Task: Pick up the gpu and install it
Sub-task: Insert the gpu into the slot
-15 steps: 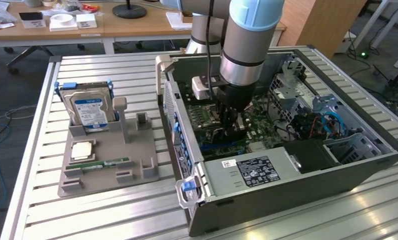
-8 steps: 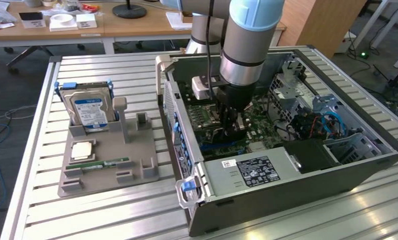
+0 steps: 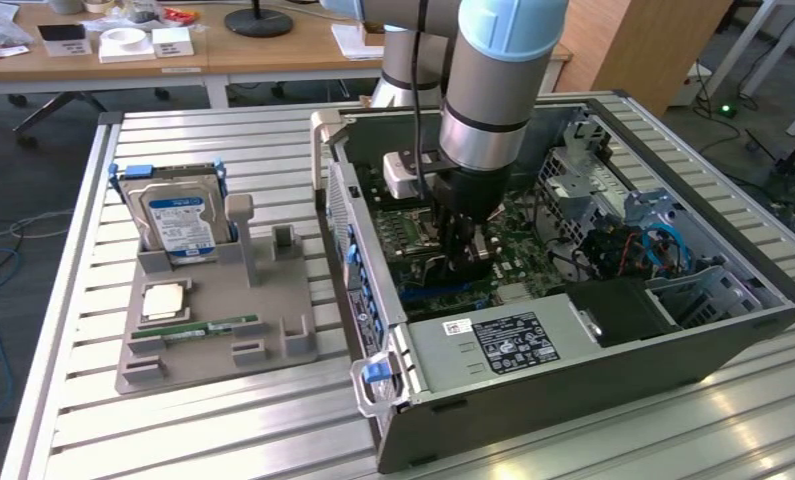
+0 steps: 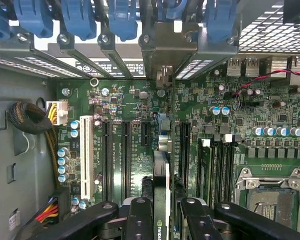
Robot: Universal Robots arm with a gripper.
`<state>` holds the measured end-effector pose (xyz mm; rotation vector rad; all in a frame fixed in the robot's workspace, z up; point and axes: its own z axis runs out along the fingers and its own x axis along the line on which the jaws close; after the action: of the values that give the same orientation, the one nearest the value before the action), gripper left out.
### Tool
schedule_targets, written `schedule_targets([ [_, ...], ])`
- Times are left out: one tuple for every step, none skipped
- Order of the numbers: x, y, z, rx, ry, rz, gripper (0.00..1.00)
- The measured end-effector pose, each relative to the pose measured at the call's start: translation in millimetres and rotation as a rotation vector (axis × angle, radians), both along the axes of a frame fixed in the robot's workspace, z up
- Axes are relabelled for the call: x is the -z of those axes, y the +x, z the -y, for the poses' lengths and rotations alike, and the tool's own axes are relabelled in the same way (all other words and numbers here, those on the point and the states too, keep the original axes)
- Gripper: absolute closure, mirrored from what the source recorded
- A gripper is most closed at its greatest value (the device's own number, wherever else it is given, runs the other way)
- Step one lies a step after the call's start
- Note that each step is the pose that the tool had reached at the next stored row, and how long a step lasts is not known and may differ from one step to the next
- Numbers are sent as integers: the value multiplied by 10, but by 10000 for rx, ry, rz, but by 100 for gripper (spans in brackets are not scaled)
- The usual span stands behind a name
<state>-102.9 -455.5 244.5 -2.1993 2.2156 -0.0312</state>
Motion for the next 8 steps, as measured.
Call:
schedule_targets([
  [1,0,0,-1,0,0,74],
  [5,0,1,0,-2,-1,74],
  [10,0,1,-1,-1,0,74],
  [12,0,1,-1,2,0,74],
  [14,0,1,-1,10,-1,74],
  [16,0,1,-1,20,0,74],
  [17,0,1,-1,24,0,74],
  [18,0,1,-1,28,0,74],
])
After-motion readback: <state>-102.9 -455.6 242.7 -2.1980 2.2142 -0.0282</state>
